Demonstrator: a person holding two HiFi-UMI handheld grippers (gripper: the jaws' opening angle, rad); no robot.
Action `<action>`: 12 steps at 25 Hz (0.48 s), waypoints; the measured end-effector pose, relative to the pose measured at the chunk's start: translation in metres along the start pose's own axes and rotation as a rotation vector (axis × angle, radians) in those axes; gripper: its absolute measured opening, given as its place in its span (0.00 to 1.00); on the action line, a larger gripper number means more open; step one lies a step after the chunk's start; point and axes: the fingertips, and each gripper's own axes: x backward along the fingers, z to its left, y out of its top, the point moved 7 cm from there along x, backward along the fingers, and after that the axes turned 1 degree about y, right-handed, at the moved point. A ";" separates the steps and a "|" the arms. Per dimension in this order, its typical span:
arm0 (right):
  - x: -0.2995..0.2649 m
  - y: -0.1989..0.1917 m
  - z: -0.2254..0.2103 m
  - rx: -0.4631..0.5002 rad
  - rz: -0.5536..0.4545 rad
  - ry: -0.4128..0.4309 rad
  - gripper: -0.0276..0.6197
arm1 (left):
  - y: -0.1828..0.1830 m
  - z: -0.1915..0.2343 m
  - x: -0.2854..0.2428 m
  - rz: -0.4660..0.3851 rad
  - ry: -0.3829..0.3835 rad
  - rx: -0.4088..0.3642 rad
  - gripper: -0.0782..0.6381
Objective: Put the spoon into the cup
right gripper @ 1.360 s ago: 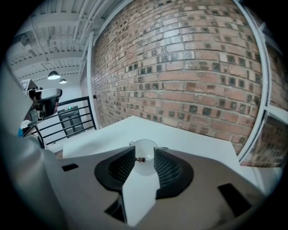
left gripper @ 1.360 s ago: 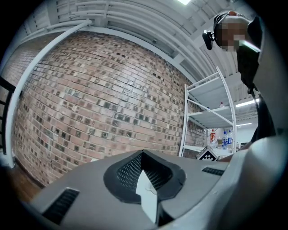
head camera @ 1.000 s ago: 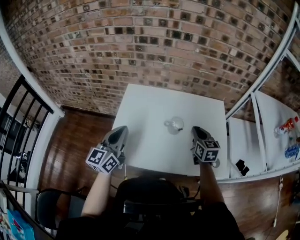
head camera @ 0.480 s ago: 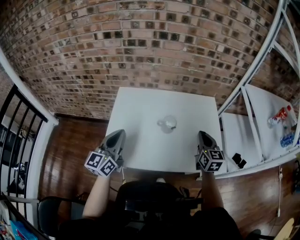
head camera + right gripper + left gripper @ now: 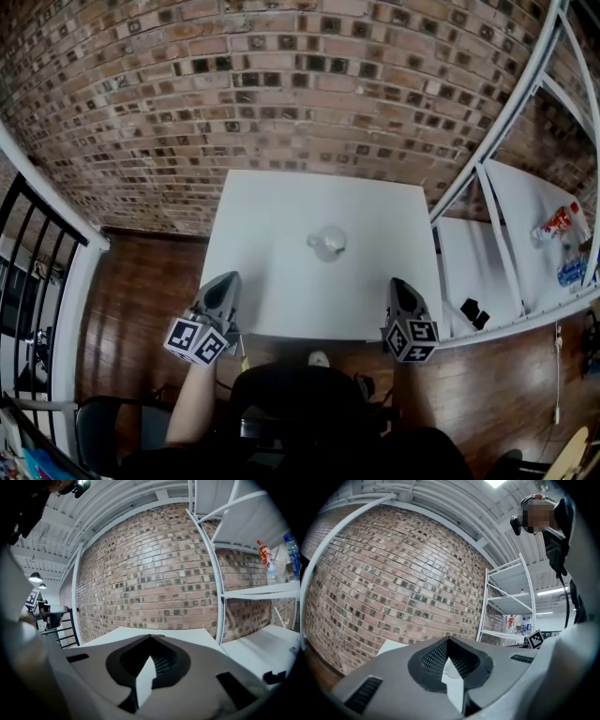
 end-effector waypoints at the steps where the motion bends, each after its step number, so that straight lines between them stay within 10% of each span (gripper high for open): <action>1: 0.000 0.000 0.001 0.002 0.001 0.001 0.05 | 0.000 0.001 0.001 -0.001 0.005 0.003 0.10; 12: -0.019 0.002 0.017 0.070 0.028 0.065 0.05 | -0.004 0.004 0.007 0.011 0.034 0.005 0.10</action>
